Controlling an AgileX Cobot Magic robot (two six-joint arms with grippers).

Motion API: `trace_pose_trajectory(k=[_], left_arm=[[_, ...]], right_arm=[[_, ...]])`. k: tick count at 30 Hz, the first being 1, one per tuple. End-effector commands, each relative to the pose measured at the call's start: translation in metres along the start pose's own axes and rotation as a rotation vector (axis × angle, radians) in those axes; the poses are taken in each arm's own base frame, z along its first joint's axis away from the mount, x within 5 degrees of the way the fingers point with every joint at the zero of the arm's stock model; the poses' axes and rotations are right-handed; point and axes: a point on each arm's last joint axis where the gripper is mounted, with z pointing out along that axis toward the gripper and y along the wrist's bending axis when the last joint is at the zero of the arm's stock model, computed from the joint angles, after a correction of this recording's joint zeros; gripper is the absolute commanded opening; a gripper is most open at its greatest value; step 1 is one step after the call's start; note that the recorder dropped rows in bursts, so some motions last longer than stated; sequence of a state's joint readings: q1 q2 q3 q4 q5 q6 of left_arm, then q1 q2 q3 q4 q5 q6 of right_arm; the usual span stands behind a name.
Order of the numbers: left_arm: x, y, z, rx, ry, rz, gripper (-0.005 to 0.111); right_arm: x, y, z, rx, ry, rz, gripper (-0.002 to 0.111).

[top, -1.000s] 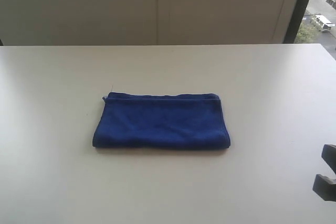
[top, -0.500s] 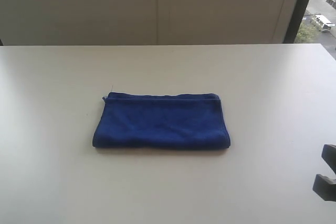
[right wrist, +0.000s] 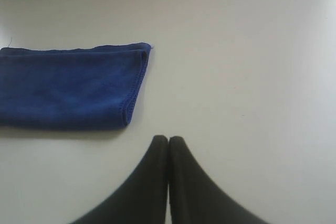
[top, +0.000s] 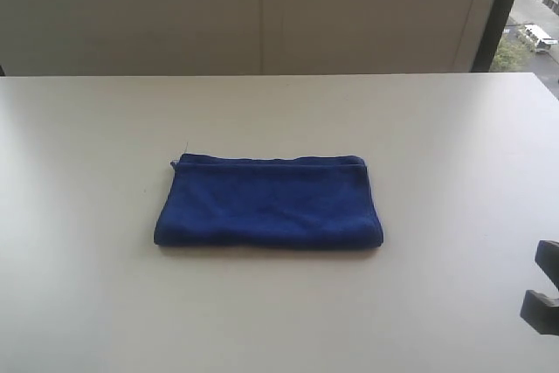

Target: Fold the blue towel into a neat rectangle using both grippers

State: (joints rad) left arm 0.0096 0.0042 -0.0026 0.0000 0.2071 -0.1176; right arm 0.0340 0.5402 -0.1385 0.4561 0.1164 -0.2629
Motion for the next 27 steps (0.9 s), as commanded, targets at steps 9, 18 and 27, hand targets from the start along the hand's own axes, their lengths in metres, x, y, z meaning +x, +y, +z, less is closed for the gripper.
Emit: trace_pose_trajectory(k=[9, 18, 27], left_arm=[[0.0, 0.0, 0.0, -0.001, -0.005, 0.001, 0.0], [0.0, 0.0, 0.0, -0.001, -0.005, 0.001, 0.0], [0.0, 0.0, 0.0, -0.001, -0.007, 0.003, 0.0]], right_arm=[[0.002, 0.001, -0.012, -0.017, -0.082, -0.18, 0.0], [0.027, -0.006, -0.039, 0.018, -0.33, -0.12, 0.0], [0.033, -0.006, -0.04, 0.015, -0.293, -0.061, 0.0]])
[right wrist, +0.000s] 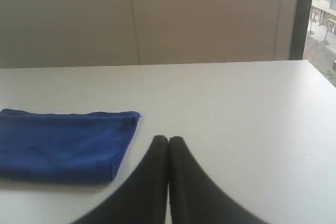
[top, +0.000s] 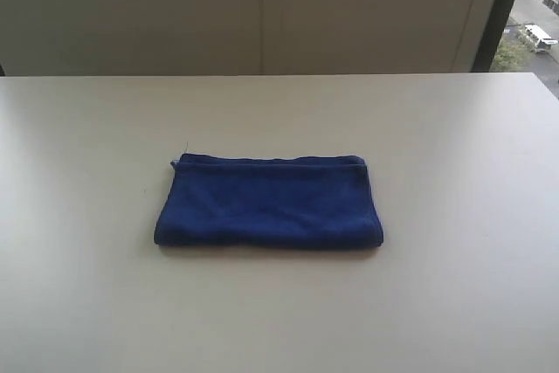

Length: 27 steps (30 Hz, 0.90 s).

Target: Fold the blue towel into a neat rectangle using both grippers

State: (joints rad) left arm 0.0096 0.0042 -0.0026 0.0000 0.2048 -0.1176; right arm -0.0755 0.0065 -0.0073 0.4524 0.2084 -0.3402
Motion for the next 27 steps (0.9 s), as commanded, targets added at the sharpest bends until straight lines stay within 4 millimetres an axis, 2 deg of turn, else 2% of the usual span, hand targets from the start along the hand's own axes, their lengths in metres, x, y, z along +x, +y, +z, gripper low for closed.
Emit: trace_pose_trajectory(k=[1, 5, 9, 27], left_arm=[[0.0, 0.0, 0.0, -0.001, -0.004, 0.003, 0.0], [0.0, 0.0, 0.0, -0.001, -0.005, 0.005, 0.0], [0.0, 0.0, 0.0, -0.001, -0.005, 0.005, 0.0], [0.0, 0.0, 0.0, -0.001, -0.005, 0.005, 0.0]], right_arm=[[0.006, 0.0, 0.0, 0.0, 0.044, 0.003, 0.0], [0.013, -0.005, -0.001, 0.052, 0.12, -0.053, 0.0], [0.016, -0.009, -0.002, 0.099, 0.153, 0.009, 0.0], [0.015, -0.004, -0.001, -0.004, 0.146, -0.065, 0.0]])
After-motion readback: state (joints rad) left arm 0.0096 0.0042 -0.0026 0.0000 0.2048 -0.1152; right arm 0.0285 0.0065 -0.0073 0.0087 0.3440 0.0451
